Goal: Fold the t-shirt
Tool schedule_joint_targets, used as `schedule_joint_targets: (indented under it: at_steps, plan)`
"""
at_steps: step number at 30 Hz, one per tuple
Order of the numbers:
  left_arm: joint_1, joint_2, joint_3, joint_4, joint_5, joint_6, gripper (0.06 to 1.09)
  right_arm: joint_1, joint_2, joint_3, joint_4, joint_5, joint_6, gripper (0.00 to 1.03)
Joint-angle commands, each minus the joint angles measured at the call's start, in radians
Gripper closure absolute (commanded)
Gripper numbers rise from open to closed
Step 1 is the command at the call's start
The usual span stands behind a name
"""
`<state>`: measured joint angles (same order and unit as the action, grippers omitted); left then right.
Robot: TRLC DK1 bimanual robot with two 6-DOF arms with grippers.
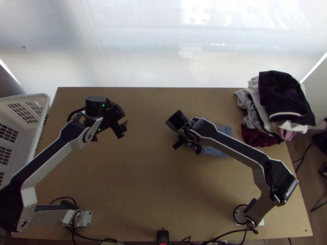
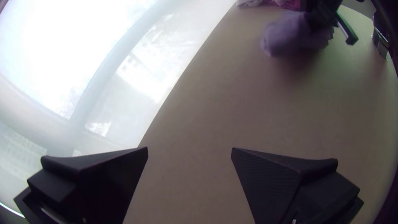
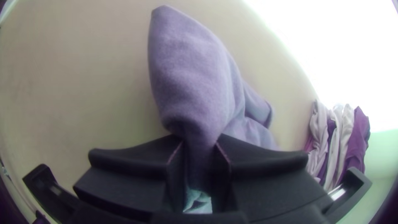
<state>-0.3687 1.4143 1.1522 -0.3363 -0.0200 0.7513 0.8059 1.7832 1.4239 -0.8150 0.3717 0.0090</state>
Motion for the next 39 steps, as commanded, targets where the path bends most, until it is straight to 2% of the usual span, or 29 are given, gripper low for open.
schedule_joint_targets:
  at_steps: [1,9,20,25,29,34,39]
  plan:
    - [0.014,-0.023,0.018,-0.038,-0.001,0.008,0.11,-0.074,-0.1,0.191,-0.13,-0.083,-0.089,1.0]
    - [0.028,-0.021,0.061,-0.09,-0.001,0.014,0.11,-0.217,-0.116,0.336,-0.239,-0.221,-0.093,1.0]
    - [0.036,-0.023,0.075,-0.132,-0.008,0.036,0.11,-0.395,0.183,0.889,-0.501,-0.424,-0.084,1.0]
    - [0.034,-0.043,0.093,-0.159,-0.012,0.025,0.11,-0.404,0.196,0.908,-0.483,-0.435,-0.087,1.0]
    - [0.031,-0.052,0.116,-0.193,-0.018,-0.007,0.11,-0.458,0.203,0.929,-0.432,-0.435,-0.055,1.0]
    - [0.016,-0.071,0.107,-0.225,-0.024,-0.03,0.11,-0.501,0.237,0.938,-0.42,-0.435,-0.055,1.0]
    - [0.016,-0.081,0.101,-0.242,-0.044,-0.036,0.11,-0.567,0.243,0.945,-0.337,-0.435,-0.052,1.0]
